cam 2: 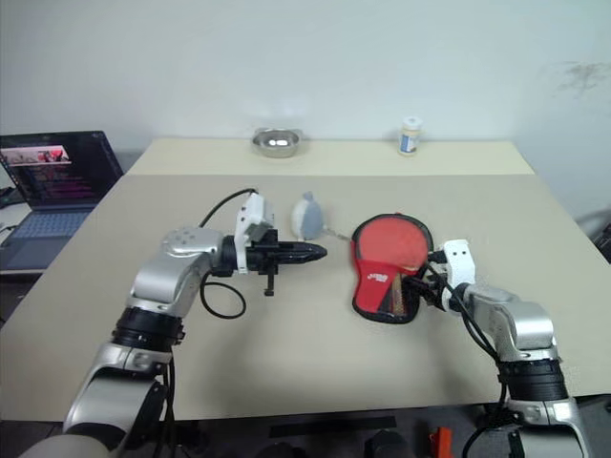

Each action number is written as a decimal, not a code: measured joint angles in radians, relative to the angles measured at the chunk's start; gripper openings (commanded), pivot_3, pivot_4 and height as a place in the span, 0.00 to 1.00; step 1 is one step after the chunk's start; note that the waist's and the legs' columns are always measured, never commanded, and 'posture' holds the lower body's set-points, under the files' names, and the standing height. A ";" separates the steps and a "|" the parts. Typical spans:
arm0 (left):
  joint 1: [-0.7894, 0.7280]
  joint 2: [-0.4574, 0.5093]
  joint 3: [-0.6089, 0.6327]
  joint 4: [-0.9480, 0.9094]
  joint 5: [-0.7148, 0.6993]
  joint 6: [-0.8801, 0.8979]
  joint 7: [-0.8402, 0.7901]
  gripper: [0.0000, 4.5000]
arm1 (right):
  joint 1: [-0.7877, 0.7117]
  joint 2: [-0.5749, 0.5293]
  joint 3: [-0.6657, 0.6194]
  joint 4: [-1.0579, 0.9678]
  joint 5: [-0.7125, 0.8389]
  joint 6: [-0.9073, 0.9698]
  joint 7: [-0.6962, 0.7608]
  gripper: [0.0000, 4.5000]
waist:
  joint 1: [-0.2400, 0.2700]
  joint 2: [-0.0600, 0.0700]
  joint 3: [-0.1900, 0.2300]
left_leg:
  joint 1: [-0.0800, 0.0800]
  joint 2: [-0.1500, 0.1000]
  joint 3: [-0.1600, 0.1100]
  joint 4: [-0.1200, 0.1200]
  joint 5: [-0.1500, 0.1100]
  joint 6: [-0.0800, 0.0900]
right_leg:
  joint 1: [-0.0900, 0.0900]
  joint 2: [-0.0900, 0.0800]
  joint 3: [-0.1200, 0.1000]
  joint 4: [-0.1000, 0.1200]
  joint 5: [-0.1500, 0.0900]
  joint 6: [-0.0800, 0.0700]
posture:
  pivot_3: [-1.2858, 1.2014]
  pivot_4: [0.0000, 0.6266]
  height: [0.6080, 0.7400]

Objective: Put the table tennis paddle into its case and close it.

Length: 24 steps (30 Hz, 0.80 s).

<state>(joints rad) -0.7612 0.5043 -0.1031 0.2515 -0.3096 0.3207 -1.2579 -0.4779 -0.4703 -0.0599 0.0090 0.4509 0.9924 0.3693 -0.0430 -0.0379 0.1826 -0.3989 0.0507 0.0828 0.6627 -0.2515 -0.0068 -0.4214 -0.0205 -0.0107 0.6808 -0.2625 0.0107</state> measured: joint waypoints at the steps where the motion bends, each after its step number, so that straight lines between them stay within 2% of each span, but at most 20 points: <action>1: 0.003 0.004 0.000 -0.005 0.000 0.000 0.000 0.00 | -0.003 0.002 0.002 0.004 0.000 0.001 0.004 0.39 | 0.000 0.000 0.000 | 0.000 0.000 0.000 0.000 0.000 0.000 | 0.000 0.000 0.000 0.000 0.000 0.000 | 0.52 0.24 1.00; 7: 0.042 0.058 0.000 -0.046 0.000 0.011 -0.006 0.00 | -0.023 0.022 0.007 0.015 0.000 0.023 0.033 0.01 | -0.005 0.000 -0.001 | 0.000 0.000 0.001 0.000 0.000 0.000 | 0.000 0.000 0.001 0.000 0.000 -0.001 | 0.52 0.24 1.00; 15: 0.170 0.203 0.003 -0.127 -0.033 0.064 -0.108 0.00 | -0.087 0.115 0.046 0.013 -0.001 0.072 0.043 0.00 | -0.021 0.000 -0.001 | 0.000 0.009 0.002 -0.001 0.000 -0.001 | -0.002 0.005 0.000 0.000 0.001 -0.002 | 0.52 0.24 1.00; 20: 0.180 0.206 0.005 -0.227 -0.089 0.111 -0.122 0.00 | -0.118 0.228 0.137 -0.016 0.008 0.104 0.061 0.00 | -0.018 0.000 0.000 | -0.001 0.012 0.001 -0.001 0.000 -0.001 | -0.003 0.008 -0.001 0.000 0.001 -0.003 | 0.52 0.24 1.00; 24: 0.202 0.222 0.007 -0.260 -0.108 0.133 -0.124 0.00 | -0.090 0.248 0.177 -0.076 0.013 0.130 0.067 0.00 | -0.009 0.000 0.000 | -0.002 0.010 0.002 -0.001 0.000 -0.001 | -0.004 0.007 0.000 -0.001 0.001 -0.003 | 0.52 0.24 1.00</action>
<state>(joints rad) -0.5593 0.7267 -0.0963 -0.0084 -0.4180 0.4538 -1.3816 -0.5683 -0.2224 0.1172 -0.0666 0.4643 1.1225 0.4362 -0.0522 -0.0381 0.1821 -0.4010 0.0609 0.0850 0.6616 -0.2515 -0.0079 -0.4249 -0.0138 -0.0110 0.6796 -0.2616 0.0075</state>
